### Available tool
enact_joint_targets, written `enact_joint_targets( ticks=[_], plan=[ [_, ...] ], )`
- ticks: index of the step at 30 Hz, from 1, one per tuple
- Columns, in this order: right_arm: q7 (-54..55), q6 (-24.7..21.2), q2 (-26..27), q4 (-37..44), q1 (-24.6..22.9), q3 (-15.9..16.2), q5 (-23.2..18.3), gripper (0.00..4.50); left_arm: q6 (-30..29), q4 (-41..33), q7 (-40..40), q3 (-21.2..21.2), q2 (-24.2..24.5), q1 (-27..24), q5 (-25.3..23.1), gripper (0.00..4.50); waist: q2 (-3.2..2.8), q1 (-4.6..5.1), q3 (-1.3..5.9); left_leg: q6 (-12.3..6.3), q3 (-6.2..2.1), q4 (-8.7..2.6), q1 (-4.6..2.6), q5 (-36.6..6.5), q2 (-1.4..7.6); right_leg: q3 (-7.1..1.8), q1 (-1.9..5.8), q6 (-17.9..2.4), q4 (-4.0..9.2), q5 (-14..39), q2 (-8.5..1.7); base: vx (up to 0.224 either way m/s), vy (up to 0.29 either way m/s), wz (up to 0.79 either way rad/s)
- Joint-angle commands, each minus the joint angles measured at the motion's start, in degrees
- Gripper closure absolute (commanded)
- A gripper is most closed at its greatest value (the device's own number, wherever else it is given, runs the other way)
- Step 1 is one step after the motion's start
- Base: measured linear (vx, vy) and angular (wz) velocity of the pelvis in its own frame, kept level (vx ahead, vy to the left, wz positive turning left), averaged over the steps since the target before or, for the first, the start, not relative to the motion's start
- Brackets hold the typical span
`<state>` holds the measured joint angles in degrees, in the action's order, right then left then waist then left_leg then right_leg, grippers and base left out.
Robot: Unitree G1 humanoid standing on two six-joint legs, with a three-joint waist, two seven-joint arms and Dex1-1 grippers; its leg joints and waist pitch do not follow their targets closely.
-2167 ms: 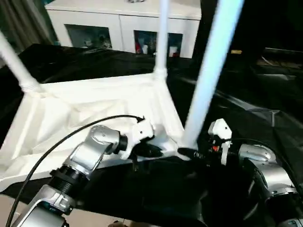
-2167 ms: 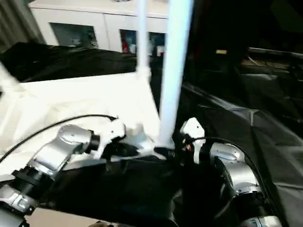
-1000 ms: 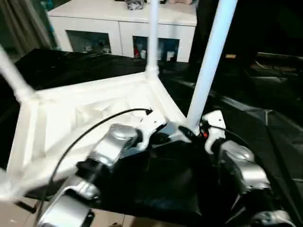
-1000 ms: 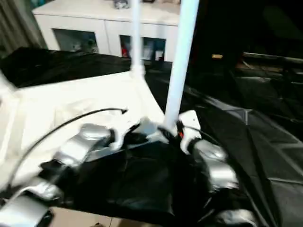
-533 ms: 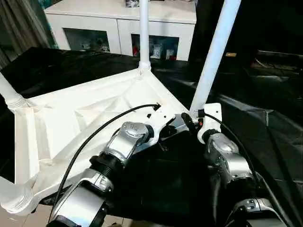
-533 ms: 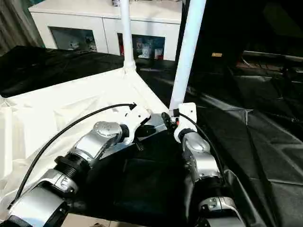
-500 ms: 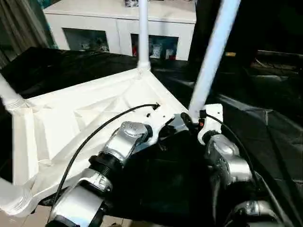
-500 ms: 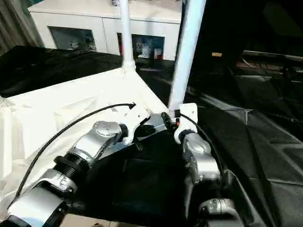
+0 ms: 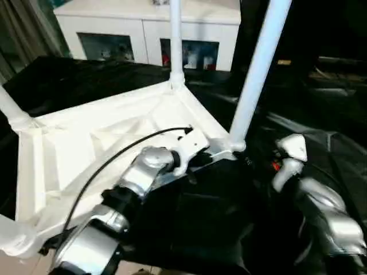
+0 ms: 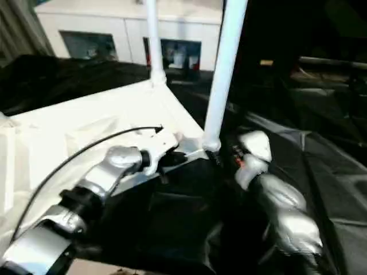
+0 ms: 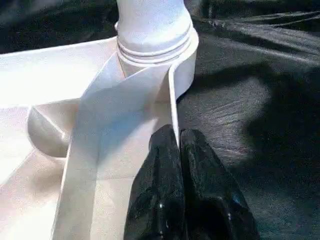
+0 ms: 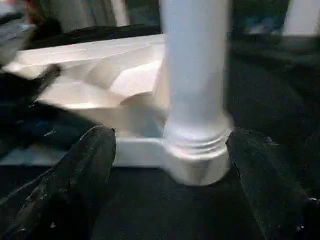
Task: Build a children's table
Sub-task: Rotate leg to tighten, then rotate table base
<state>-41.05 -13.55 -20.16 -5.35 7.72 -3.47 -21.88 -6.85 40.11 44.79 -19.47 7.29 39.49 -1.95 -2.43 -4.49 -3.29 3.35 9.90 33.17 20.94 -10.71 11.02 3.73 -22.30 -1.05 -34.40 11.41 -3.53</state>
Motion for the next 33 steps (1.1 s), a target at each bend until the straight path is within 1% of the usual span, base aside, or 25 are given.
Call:
enact_joint_targets(
  ticks=[1,2,3,4,6,7,8,9,10,11,12,13,14,15,16,17,18,23,24,26,27,29,30,32,33],
  plan=[
    [-3.05,-1.76,-1.15,3.33,-0.31,1.26,-1.94,0.61,-0.35,-4.98,3.29,1.90,0.06,-0.63,4.15,3.95,1.50,-0.44,3.75,-6.29,-0.51,-2.98,0.14,-5.85,2.02,-2.72,3.37,-11.72,4.22,7.60,-4.84,0.000,0.000,0.00],
    [-4.14,-2.27,-1.83,4.29,-0.65,1.81,-2.36,0.61,-2.27,-6.64,4.78,2.25,0.63,-0.99,5.12,3.95,1.39,-0.56,3.79,-6.12,-0.50,-2.93,0.11,-5.57,2.03,-2.72,3.37,-11.99,4.05,7.79,-4.90,0.000,0.000,0.00],
    [-4.88,-2.84,-2.25,5.12,-0.69,2.40,-2.73,0.61,-3.92,-9.25,6.22,2.41,1.71,-1.59,5.85,3.89,1.00,-0.83,3.94,-6.07,-0.48,-2.89,-0.01,-5.25,2.25,-2.75,2.99,-12.16,4.09,7.89,-4.82,0.000,0.000,0.00],
    [-4.88,-2.84,-2.25,5.12,-0.69,2.40,-2.73,0.61,-3.92,-9.25,6.22,2.41,1.71,-1.59,5.85,3.74,0.99,-0.83,4.00,-5.84,-0.58,-2.92,-0.05,-4.87,2.46,-2.79,2.97,-12.65,3.77,6.27,-4.74,0.000,0.000,0.00],
    [-4.12,-3.24,-1.50,5.30,0.54,3.12,-2.76,0.61,-9.12,-15.92,8.49,2.92,4.31,-3.13,7.60,3.51,0.97,-0.72,4.04,-5.77,-0.64,-2.84,0.09,-4.13,2.44,-2.71,2.84,-13.28,3.22,2.92,-4.61,0.000,0.000,0.00],
    [-4.12,-3.24,-1.50,5.30,0.54,3.12,-2.76,0.61,-9.12,-15.92,8.49,2.92,4.31,-3.13,7.60,3.50,0.89,-0.71,4.15,-5.68,-0.72,-2.79,0.08,-3.96,2.46,-2.70,2.89,-13.58,3.02,2.42,-4.72,0.000,0.000,0.00],
    [-2.34,-3.60,0.31,4.62,2.50,3.49,-2.61,0.61,-15.34,-22.96,11.09,3.32,8.07,-5.09,9.19,3.35,1.33,-0.46,4.12,-5.60,-0.63,-2.78,0.27,-3.58,2.30,-2.72,3.01,-13.58,2.86,1.83,-4.65,0.000,0.000,0.00],
    [-1.98,-3.96,0.97,4.46,3.11,3.51,-2.59,0.61,-17.16,-24.99,11.89,3.33,9.44,-5.74,9.59,3.21,1.09,-0.11,4.01,-5.52,-0.62,-2.82,0.57,-3.07,2.07,-2.67,2.91,-13.48,2.76,2.09,-4.47,0.000,0.000,0.00],
    [-1.93,-4.00,1.05,4.44,3.19,3.51,-2.59,0.61,-17.39,-25.24,11.99,3.33,9.62,-5.83,9.64,3.11,0.95,-0.13,4.02,-5.20,-0.51,-2.70,0.17,-3.82,2.13,-2.72,2.64,-13.45,2.85,2.86,-4.47,0.000,0.000,0.00],
    [-1.86,-4.27,1.92,4.25,4.02,4.14,-2.39,0.61,-19.76,-27.92,12.62,3.59,11.51,-6.85,10.17,3.06,0.99,0.05,3.82,-5.19,-0.40,-2.70,0.21,-4.42,1.95,-2.78,2.56,-13.29,3.14,4.12,-4.38,0.000,0.000,0.00],
    [-1.74,-4.55,3.77,3.43,5.64,5.59,-1.91,0.61,-24.25,-33.23,14.26,3.74,15.44,-9.20,10.98,3.06,1.28,-0.12,3.81,-4.73,-0.36,-2.79,0.03,-5.04,2.02,-2.83,2.59,-12.96,3.18,6.30,-4.48,0.000,0.000,0.00],
    [-1.71,-4.67,4.13,3.31,5.96,5.96,-1.87,0.61,-25.42,-34.61,14.69,3.80,16.36,-9.83,11.16,2.90,1.42,-0.02,3.83,-4.09,-0.45,-2.93,-0.01,-5.30,2.27,-2.84,2.58,-13.04,2.87,6.90,-4.65,0.000,0.000,0.00],
    [-1.14,-4.50,4.80,2.71,6.58,6.30,-1.46,0.61,-26.52,-36.05,15.24,3.73,17.70,-10.69,11.11,2.90,1.09,0.41,3.45,-3.53,-0.54,-3.25,0.38,-6.16,2.02,-2.69,2.51,-12.03,3.25,10.16,-4.35,0.000,0.000,0.00],
    [-0.75,-4.63,5.38,2.17,7.12,6.56,-1.49,0.61,-27.82,-37.62,15.53,3.71,18.94,-11.59,11.10,2.76,1.20,0.45,3.45,-2.71,-0.32,-3.15,-0.40,-7.68,2.11,-2.89,2.01,-11.46,3.65,12.13,-4.27,0.000,0.000,0.00],
    [-0.43,-4.64,5.98,1.51,7.71,6.91,-1.35,0.61,-29.10,-39.13,15.83,3.68,20.16,-12.53,11.22,2.63,0.90,0.43,3.49,-2.15,-0.49,-3.23,-0.25,-7.32,2.12,-2.92,2.17,-11.25,3.48,12.23,-4.31,0.000,0.000,0.00],
    [-0.33,-4.63,6.42,0.97,8.13,7.25,-1.21,0.61,-30.02,-40.30,16.04,3.65,20.99,-13.35,11.45,2.63,1.30,0.48,3.35,-2.14,-0.33,-3.32,-0.29,-7.45,2.12,-2.94,2.00,-10.97,3.73,12.49,-4.09,0.000,0.000,0.00],
    [-0.34,-4.14,7.62,-0.77,9.31,8.48,-0.44,0.61,-32.10,-43.36,16.12,3.53,22.48,-15.66,12.24,2.47,0.94,0.29,3.52,-1.76,-0.41,-3.30,-0.48,-7.09,2.16,-2.97,1.97,-11.10,3.42,11.53,-4.09,0.000,0.000,0.00],
    [2.98,-1.13,10.71,-5.71,12.26,10.06,3.36,0.61,-34.34,-47.19,13.29,2.72,22.21,-19.08,11.62,2.10,0.98,0.13,3.72,-0.97,-0.34,-3.17,-0.33,-5.59,2.11,-3.05,2.07,-12.13,2.79,5.99,-4.05,0.000,0.000,0.00],
    [7.48,-0.32,12.51,-9.34,14.33,9.71,5.59,0.61,-33.46,-46.73,10.79,2.62,21.00,-19.86,9.80,2.10,0.94,0.14,3.71,-0.65,-0.27,-3.15,-0.35,-5.46,2.01,-3.06,2.03,-12.23,2.81,5.41,-4.03,0.000,0.000,0.00],
    [12.65,0.20,13.91,-13.24,16.61,8.87,7.85,0.61,-34.12,-47.21,8.28,2.33,20.54,-20.64,8.63,1.76,1.06,0.25,3.71,0.29,-0.33,-3.17,-0.23,-5.59,1.87,-3.11,2.24,-12.10,2.83,6.08,-4.15,0.000,0.000,0.00],
    [16.28,0.29,14.76,-15.76,18.07,8.00,8.85,0.61,-34.46,-47.39,7.29,2.05,20.38,-21.26,8.17,1.76,1.18,0.33,3.68,0.48,-0.29,-3.18,-0.23,-5.69,1.75,-3.11,2.29,-11.86,2.88,6.46,-4.01,0.000,0.000,0.00],
    [21.41,0.96,16.10,-19.46,20.28,6.10,9.03,0.61,-35.25,-48.07,6.24,1.47,20.53,-22.39,7.57,1.69,1.15,0.40,3.71,0.90,-0.31,-3.19,-0.31,-5.96,1.65,-3.14,2.30,-11.36,2.89,7.27,-4.00,0.000,0.000,0.00],
    [23.43,1.58,16.56,-21.05,21.28,5.23,8.84,0.61,-36.02,-48.68,5.71,1.32,20.67,-22.96,7.44,1.42,1.17,0.42,3.81,0.90,-0.31,-3.18,-0.37,-5.90,1.77,-3.18,2.29,-11.08,2.76,6.73,-3.99,0.000,0.000,0.00],
    [24.96,1.96,16.63,-22.29,22.01,4.70,9.02,0.61,-36.66,-49.33,5.69,1.25,20.92,-23.29,7.63,1.31,1.11,0.41,3.89,0.88,-0.31,-3.12,-0.42,-5.79,1.75,-3.14,2.25,-11.05,2.61,6.05,-3.91,0.000,0.000,0.00],
    [28.66,2.99,16.47,-24.87,23.46,2.77,9.11,0.61,-37.34,-50.29,5.66,1.05,21.32,-23.82,7.73,1.26,1.20,0.31,3.85,0.76,-0.23,-3.07,-0.45,-5.74,1.72,-3.14,2.20,-10.77,2.64,5.37,-3.77,0.000,0.000,0.00]
  ],
)
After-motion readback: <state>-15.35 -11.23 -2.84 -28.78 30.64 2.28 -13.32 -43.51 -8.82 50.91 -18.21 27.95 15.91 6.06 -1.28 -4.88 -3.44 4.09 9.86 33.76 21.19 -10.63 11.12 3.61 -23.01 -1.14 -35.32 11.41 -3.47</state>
